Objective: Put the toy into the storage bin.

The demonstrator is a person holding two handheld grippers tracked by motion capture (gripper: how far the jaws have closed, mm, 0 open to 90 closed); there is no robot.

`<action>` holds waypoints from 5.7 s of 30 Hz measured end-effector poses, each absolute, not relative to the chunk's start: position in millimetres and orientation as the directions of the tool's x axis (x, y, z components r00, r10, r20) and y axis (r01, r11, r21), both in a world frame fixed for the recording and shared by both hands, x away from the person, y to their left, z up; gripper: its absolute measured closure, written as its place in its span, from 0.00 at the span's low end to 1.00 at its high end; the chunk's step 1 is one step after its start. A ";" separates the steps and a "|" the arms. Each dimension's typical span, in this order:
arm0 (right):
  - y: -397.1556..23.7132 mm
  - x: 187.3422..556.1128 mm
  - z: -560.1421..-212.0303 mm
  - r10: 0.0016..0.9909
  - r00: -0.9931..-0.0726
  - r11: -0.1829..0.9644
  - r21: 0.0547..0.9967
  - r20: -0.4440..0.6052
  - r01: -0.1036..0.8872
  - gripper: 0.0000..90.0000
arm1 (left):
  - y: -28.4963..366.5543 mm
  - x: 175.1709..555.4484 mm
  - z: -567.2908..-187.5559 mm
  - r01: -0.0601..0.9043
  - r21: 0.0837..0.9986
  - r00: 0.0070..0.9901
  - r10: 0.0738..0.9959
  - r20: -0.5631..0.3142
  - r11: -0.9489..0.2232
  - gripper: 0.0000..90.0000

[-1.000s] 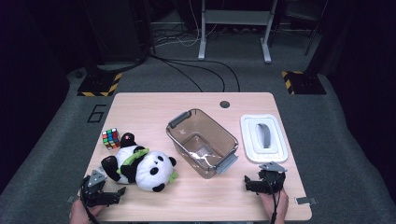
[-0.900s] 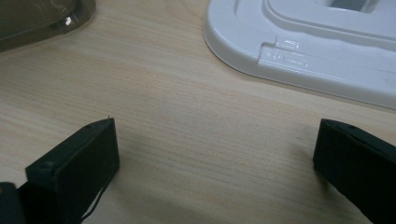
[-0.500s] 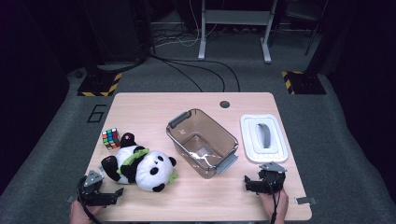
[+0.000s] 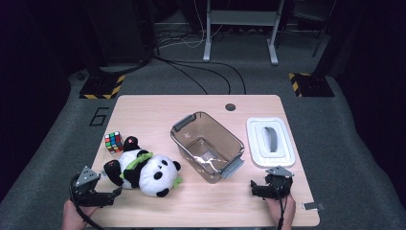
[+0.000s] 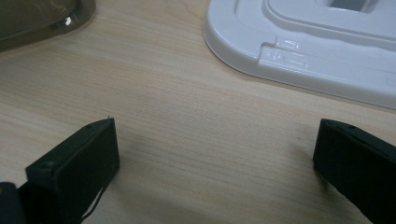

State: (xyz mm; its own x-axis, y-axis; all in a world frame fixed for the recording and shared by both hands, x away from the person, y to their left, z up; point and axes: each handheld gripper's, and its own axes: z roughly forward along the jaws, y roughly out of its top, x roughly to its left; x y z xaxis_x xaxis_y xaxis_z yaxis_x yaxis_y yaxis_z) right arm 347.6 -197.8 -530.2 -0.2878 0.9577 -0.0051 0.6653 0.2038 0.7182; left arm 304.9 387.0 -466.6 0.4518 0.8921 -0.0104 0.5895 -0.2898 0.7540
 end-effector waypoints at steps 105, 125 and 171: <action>-197.7 347.5 -530.2 0.958 -0.287 0.203 0.719 -0.005 0.665 0.00 | 314.8 355.9 -432.3 0.499 0.764 0.564 0.823 0.072 -0.409 0.80; -197.7 347.5 -530.2 0.958 -0.286 0.202 0.719 -0.004 0.666 0.00 | 324.7 346.7 -412.0 0.441 0.811 0.604 0.795 0.049 -0.385 0.80; -197.8 347.5 -530.2 0.958 -0.287 0.203 0.718 -0.005 0.666 0.00 | 335.2 366.1 -349.4 0.358 0.876 0.719 0.694 -0.038 -0.322 0.80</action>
State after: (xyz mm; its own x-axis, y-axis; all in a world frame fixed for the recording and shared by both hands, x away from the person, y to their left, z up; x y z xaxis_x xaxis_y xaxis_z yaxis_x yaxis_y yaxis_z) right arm 347.5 -197.8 -530.2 -0.2870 0.9579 -0.0049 0.6655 0.2031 0.7182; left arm 366.1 335.2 -349.4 0.7185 0.6945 -0.0384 0.3580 -0.3219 0.8765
